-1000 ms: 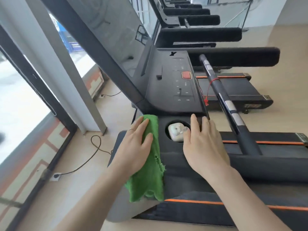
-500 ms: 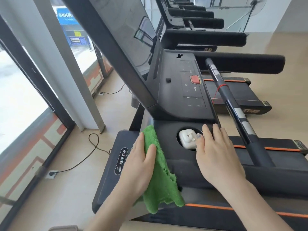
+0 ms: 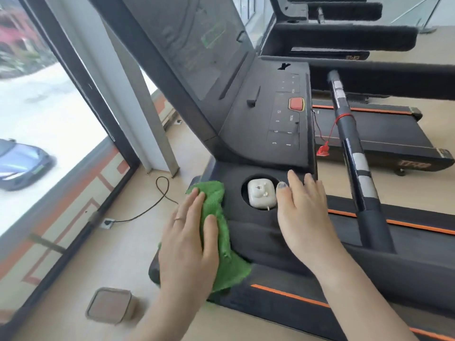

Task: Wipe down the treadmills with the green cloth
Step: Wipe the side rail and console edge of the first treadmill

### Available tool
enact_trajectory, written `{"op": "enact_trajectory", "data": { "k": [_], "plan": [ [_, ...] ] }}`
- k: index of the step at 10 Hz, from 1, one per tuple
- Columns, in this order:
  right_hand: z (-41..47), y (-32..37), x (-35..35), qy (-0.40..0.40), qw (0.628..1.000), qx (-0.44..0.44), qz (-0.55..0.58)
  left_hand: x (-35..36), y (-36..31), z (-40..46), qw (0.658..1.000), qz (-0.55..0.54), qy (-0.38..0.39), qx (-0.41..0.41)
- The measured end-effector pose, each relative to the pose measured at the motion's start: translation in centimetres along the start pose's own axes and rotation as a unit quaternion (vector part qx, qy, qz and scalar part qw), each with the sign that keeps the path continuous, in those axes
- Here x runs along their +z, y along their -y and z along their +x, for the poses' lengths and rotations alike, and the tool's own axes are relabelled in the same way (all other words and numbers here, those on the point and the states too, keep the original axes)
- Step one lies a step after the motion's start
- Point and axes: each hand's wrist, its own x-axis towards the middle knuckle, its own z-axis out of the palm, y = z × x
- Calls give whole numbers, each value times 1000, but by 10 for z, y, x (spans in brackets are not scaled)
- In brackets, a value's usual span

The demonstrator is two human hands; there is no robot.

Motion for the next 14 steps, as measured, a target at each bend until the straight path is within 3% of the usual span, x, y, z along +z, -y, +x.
{"op": "enact_trajectory", "data": {
  "k": [1,2,3,4,5,6,8,9,10,11,12,13,14],
  "plan": [
    [-2,-10,-32,77,989,-11,127,30,-2,-16,986,26,-142,83],
    [-4,-29,-67,183,979,3,87,27,5,1,979,7,-157,130],
    [-11,-44,-72,255,966,-3,-49,22,-5,17,971,-88,-210,-68],
    [-20,-52,-61,246,958,-41,-144,48,-30,1,880,-194,-324,-287],
    [-18,-56,-61,197,977,-18,-79,102,-95,-52,862,-231,-359,-272],
    [-17,-57,-65,216,974,-21,-68,141,-151,-91,857,-305,-322,-264],
    [-17,-63,-62,211,967,-90,-110,100,-80,-44,880,-219,-357,-226],
    [-17,-59,-64,213,972,-47,-89,57,-34,-3,853,-256,-363,-274],
    [-17,-57,-62,211,977,6,-37,38,-12,17,853,-261,-293,-344],
    [-11,-57,-57,205,978,25,-12,69,-57,-24,903,-158,-333,-220],
    [-3,-65,-57,251,967,28,33,114,-105,-70,962,-56,-257,-66],
    [3,-68,-79,336,941,5,50,113,-96,-82,981,9,-194,22],
    [8,-81,-100,358,932,-47,25,77,-51,-56,974,98,-200,50]
  ]
}}
